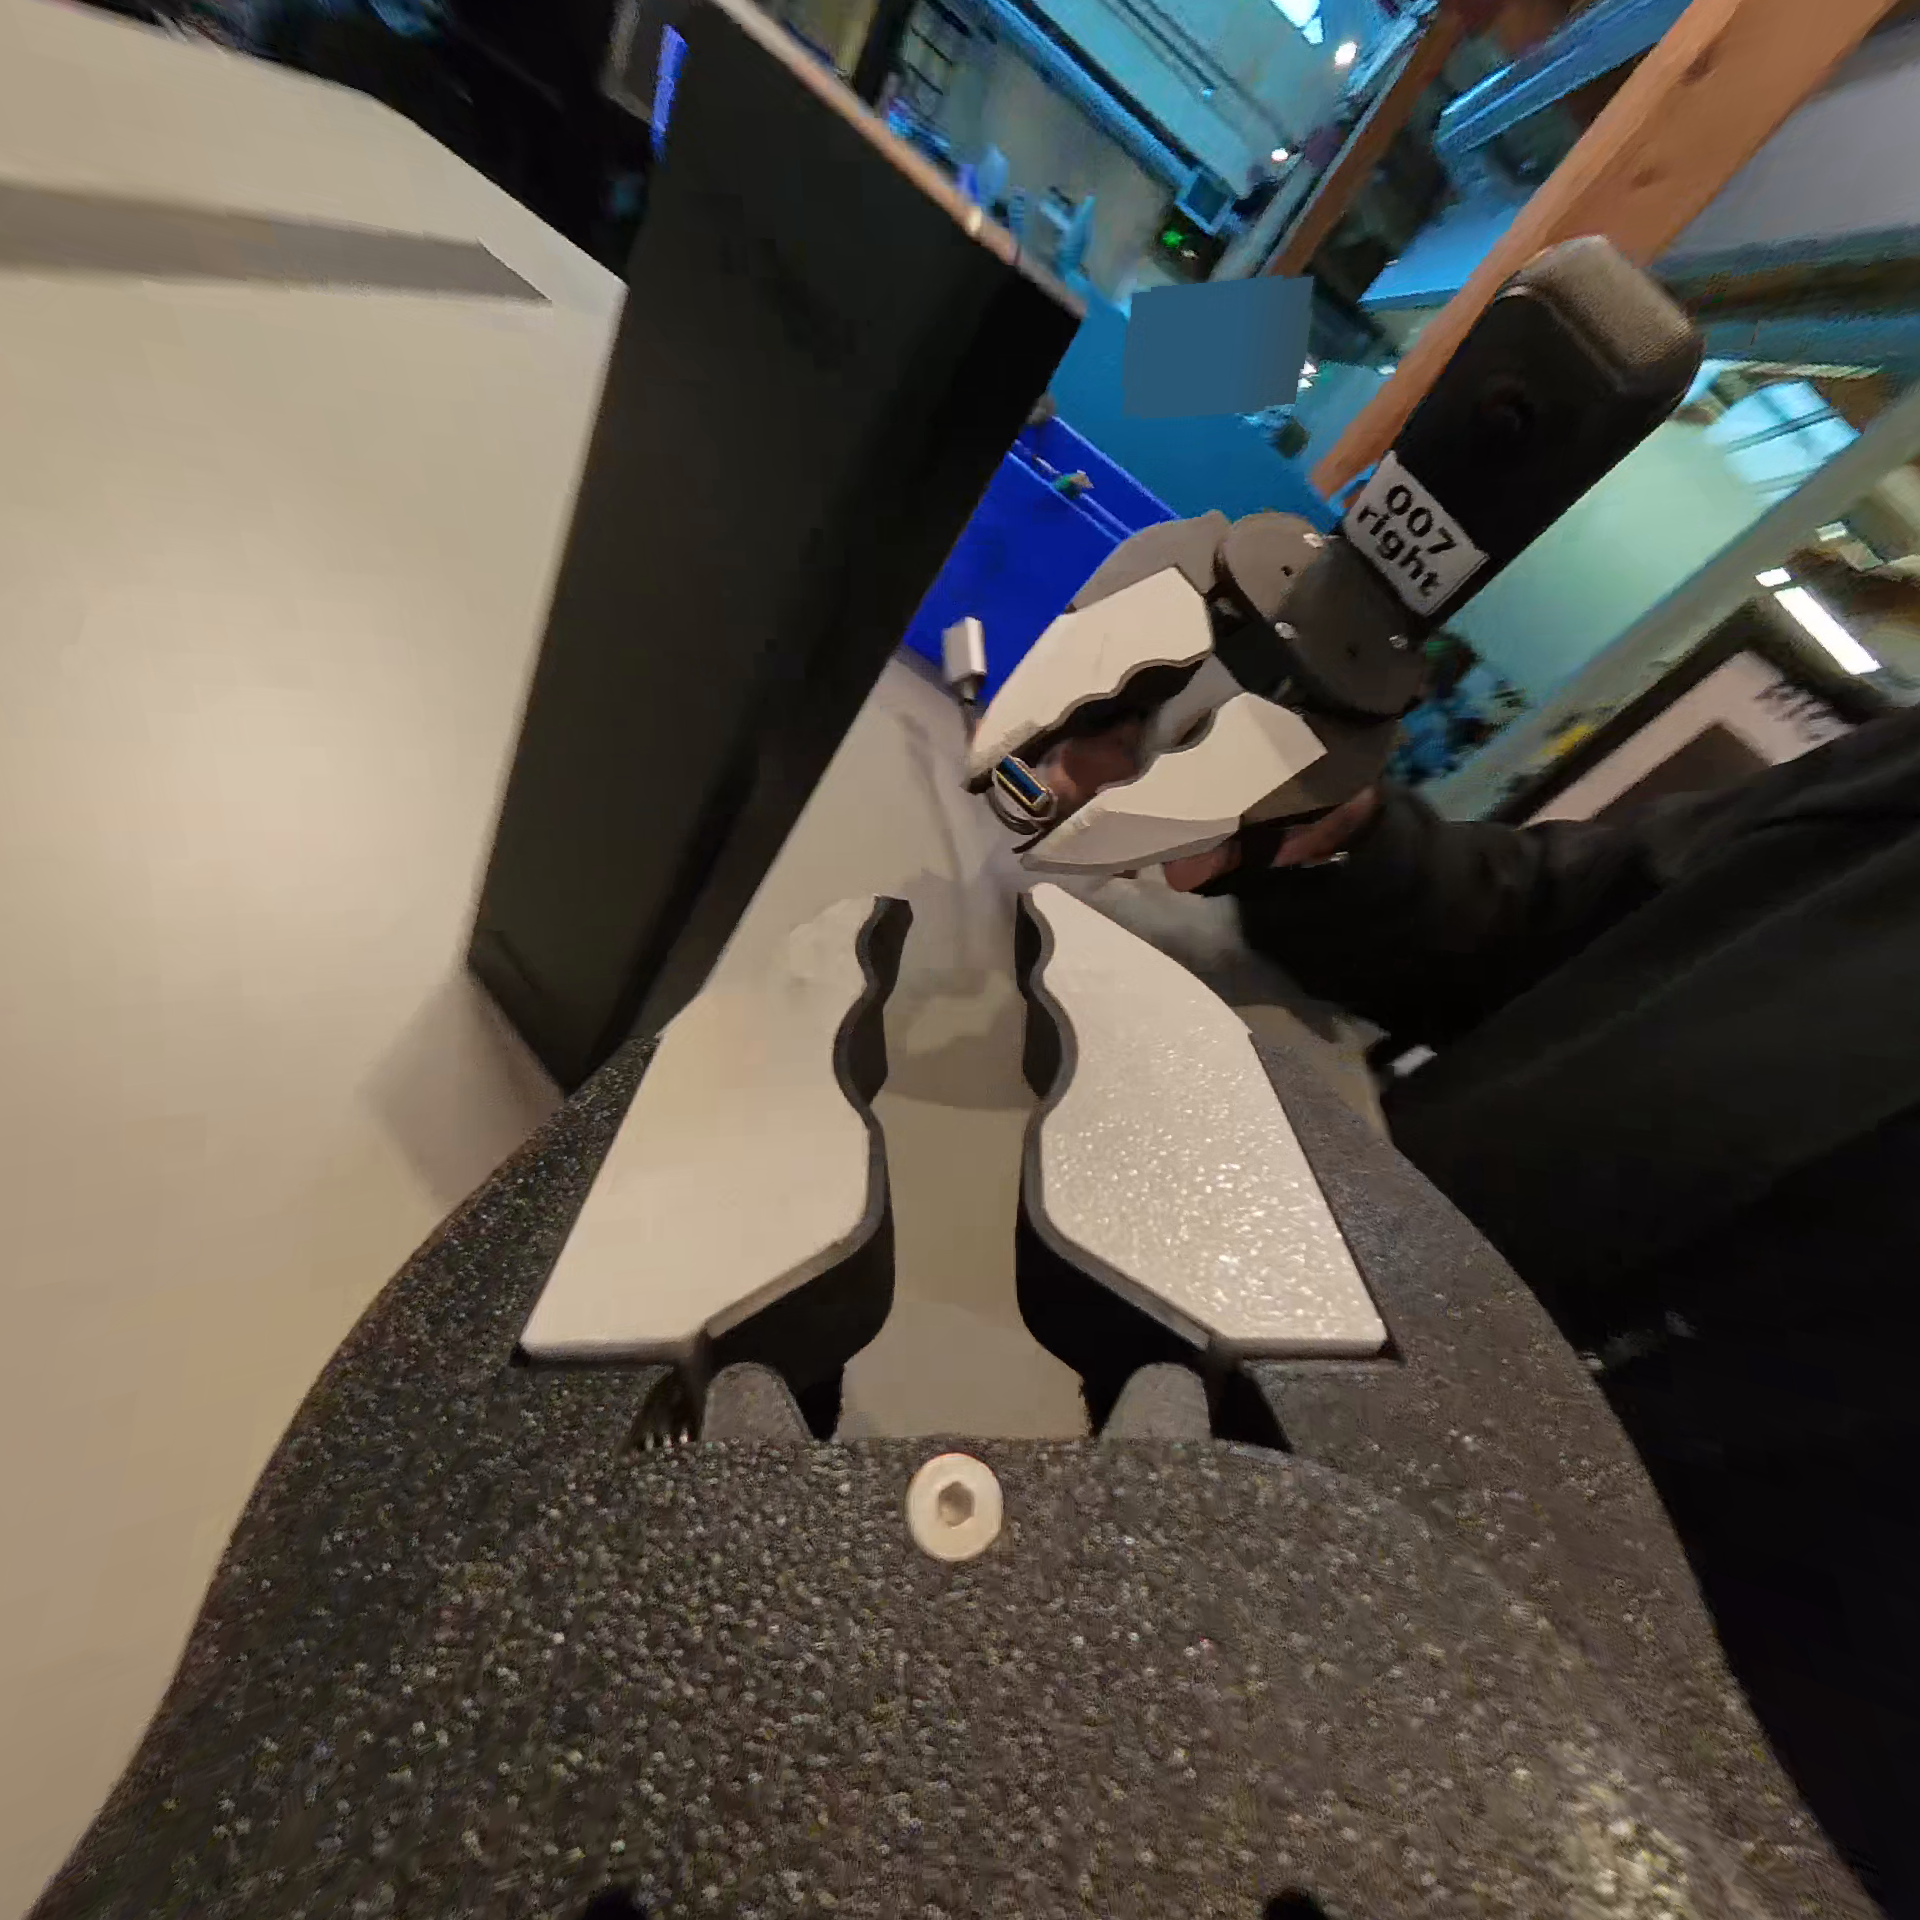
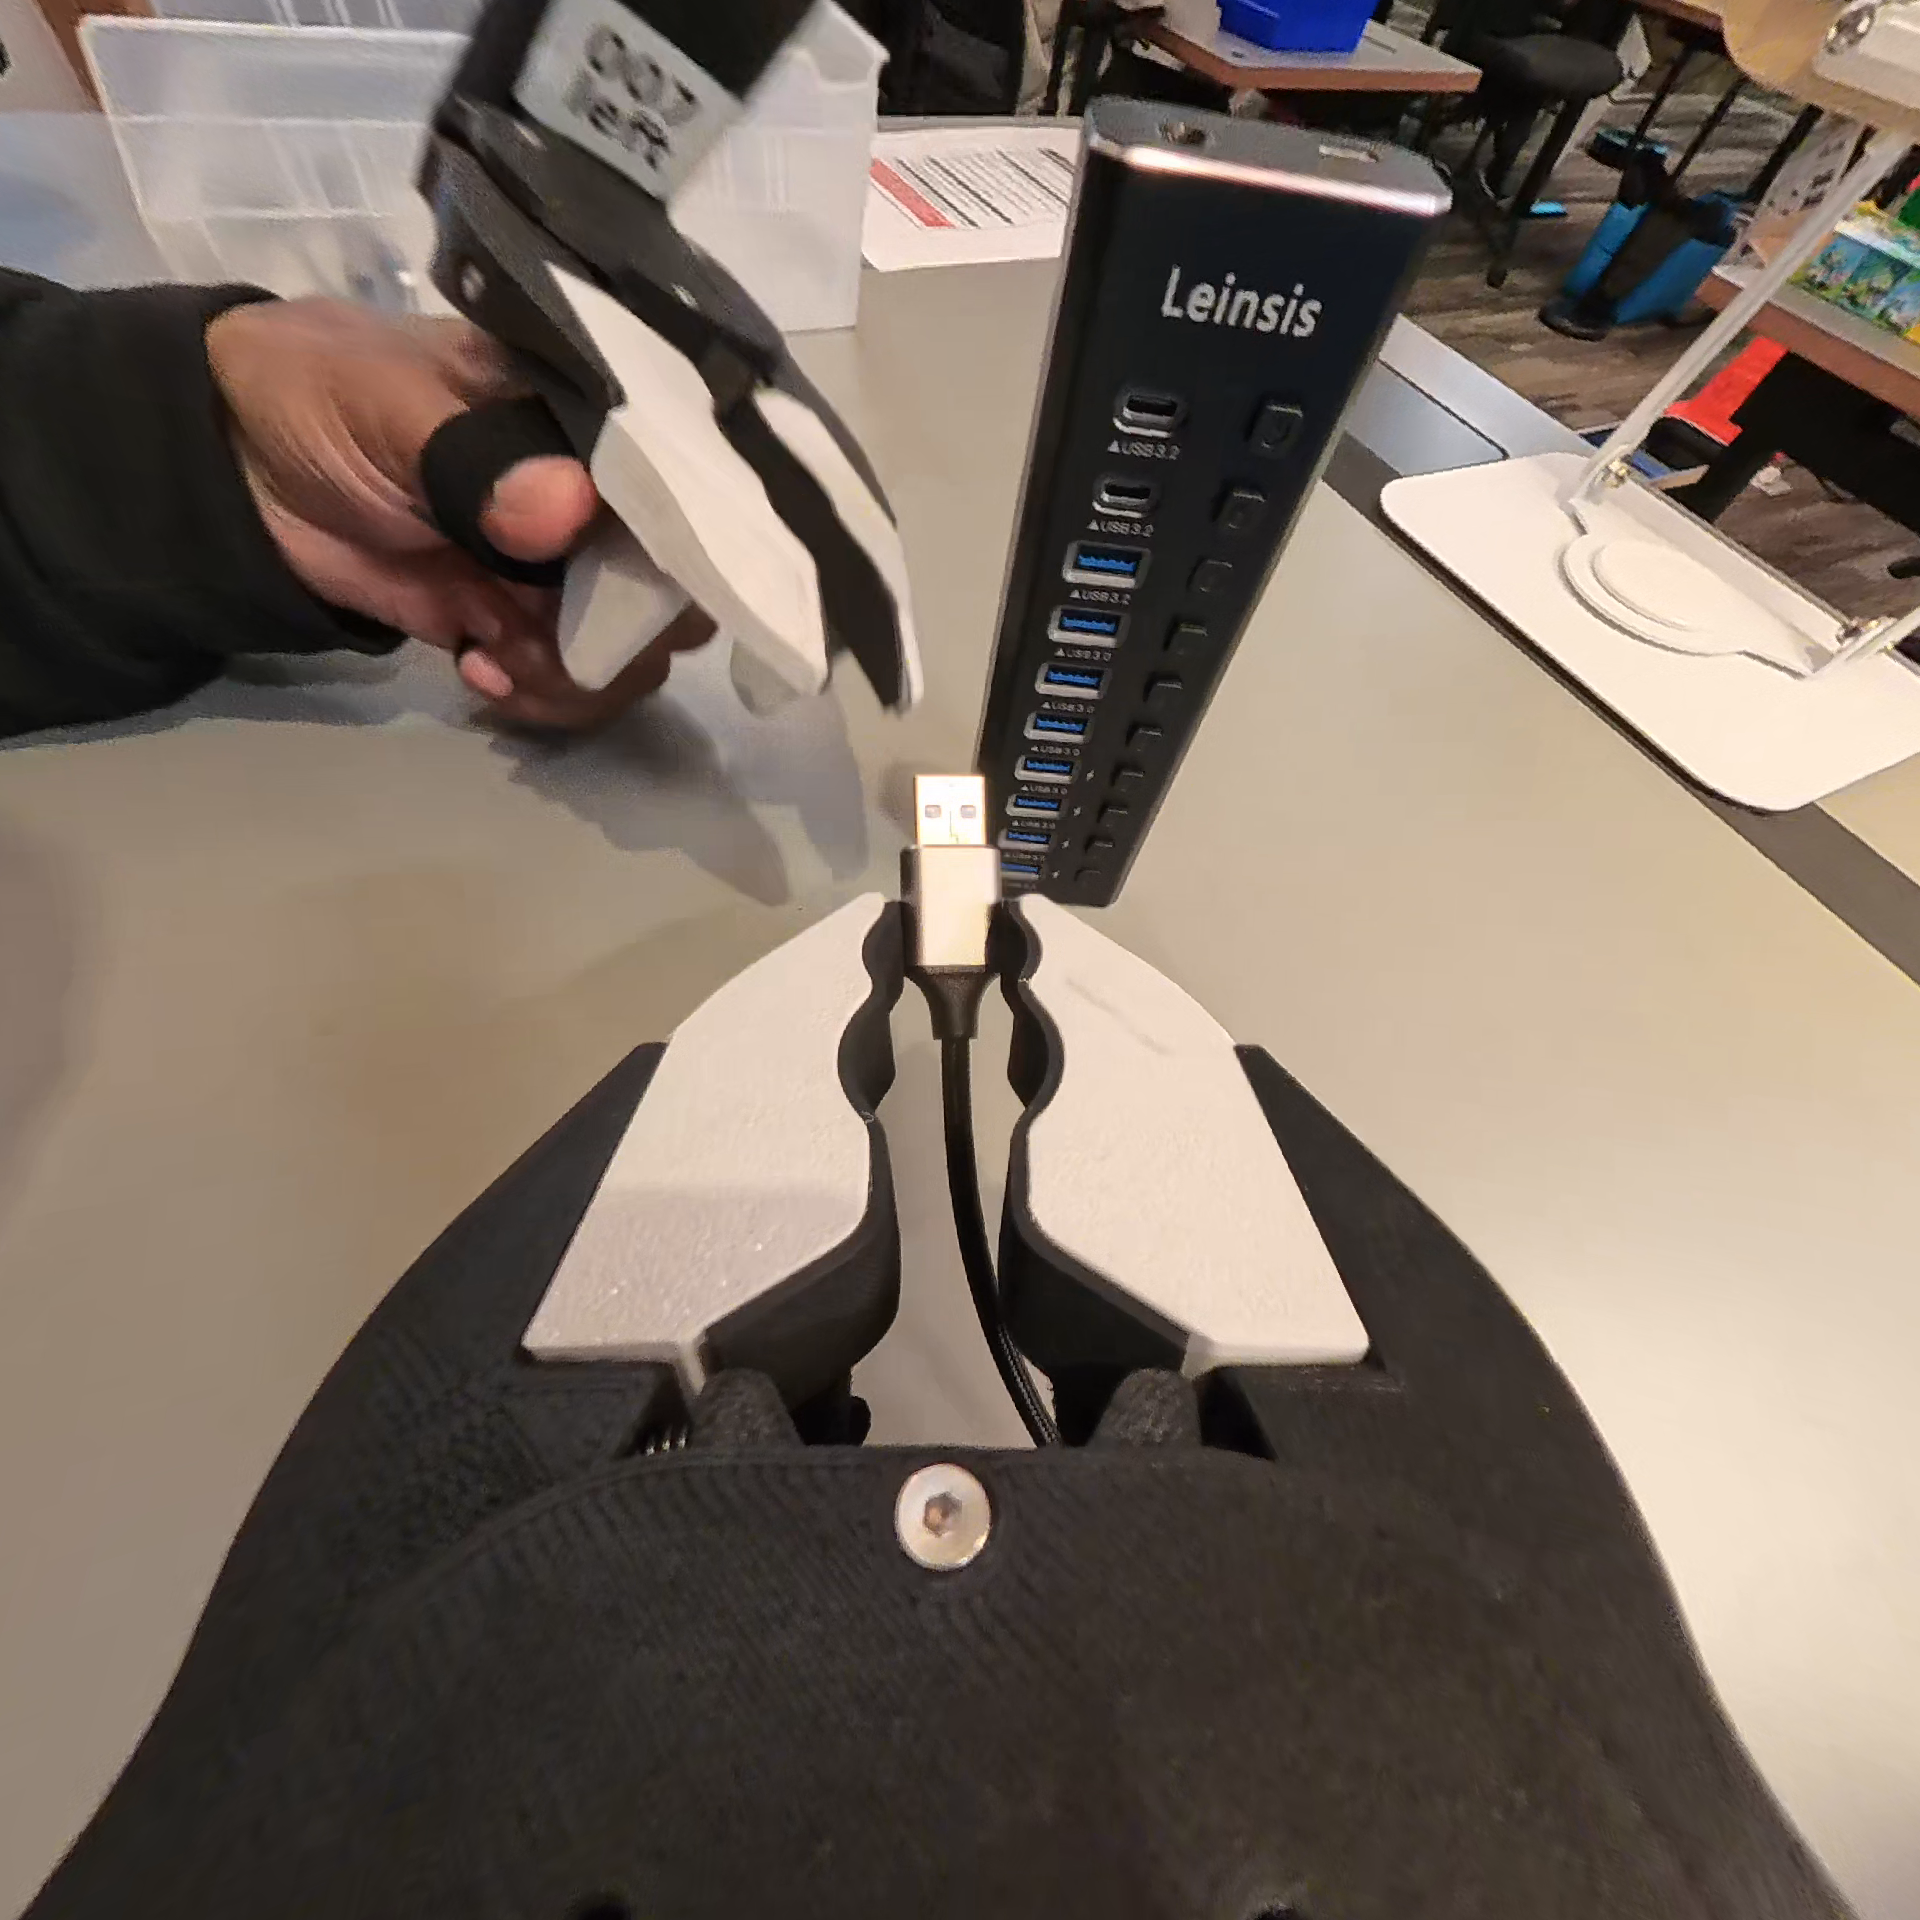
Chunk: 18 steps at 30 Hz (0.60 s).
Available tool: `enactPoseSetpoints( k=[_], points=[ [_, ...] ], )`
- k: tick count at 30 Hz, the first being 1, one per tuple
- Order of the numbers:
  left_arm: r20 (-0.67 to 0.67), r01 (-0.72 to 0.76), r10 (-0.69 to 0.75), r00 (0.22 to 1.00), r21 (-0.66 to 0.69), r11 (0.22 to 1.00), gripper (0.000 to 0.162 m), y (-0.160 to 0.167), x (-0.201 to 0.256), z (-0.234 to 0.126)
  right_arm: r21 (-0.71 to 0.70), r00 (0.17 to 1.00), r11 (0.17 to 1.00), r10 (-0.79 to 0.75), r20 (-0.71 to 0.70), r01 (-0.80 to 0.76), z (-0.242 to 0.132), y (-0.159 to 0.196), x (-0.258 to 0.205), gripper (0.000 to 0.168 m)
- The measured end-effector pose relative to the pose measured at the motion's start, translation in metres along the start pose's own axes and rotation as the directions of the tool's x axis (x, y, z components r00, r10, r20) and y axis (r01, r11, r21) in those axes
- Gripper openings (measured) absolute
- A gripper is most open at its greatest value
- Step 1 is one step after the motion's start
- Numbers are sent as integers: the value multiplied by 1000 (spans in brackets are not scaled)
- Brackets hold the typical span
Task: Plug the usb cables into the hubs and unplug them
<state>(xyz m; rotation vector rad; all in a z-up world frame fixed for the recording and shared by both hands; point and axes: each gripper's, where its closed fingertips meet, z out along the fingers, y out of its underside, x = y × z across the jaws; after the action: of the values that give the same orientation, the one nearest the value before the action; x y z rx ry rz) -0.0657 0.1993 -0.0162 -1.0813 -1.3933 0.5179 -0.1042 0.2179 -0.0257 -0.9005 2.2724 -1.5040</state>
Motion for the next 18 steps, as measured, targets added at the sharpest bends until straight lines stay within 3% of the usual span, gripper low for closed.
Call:
enactPoseSetpoints(
  k=[4, 10, 14, 18],
  points=[
    [222, -102, 97, 970, 10, 995, 25, -9, -29, -21, -28, 999, 999, 37, -15, -38, 3, 4, 4, 17],
    [460, -200, 231, 858, -116, 973, 76, -5, -61, -8, -72, 997, 994, 77, -32, -79, 11, 3, 15, 17],
    [488, -266, 321, 812, -180, 947, 75, -4, -64, 12, -117, 997, 991, 67, -26, -70, 17, -2, 20, 17],
    [496, -283, 361, 790, -228, 932, 56, -2, -68, 23, -155, 999, 987, 34, -14, -36, 24, -12, 21, 17]
  ],
)
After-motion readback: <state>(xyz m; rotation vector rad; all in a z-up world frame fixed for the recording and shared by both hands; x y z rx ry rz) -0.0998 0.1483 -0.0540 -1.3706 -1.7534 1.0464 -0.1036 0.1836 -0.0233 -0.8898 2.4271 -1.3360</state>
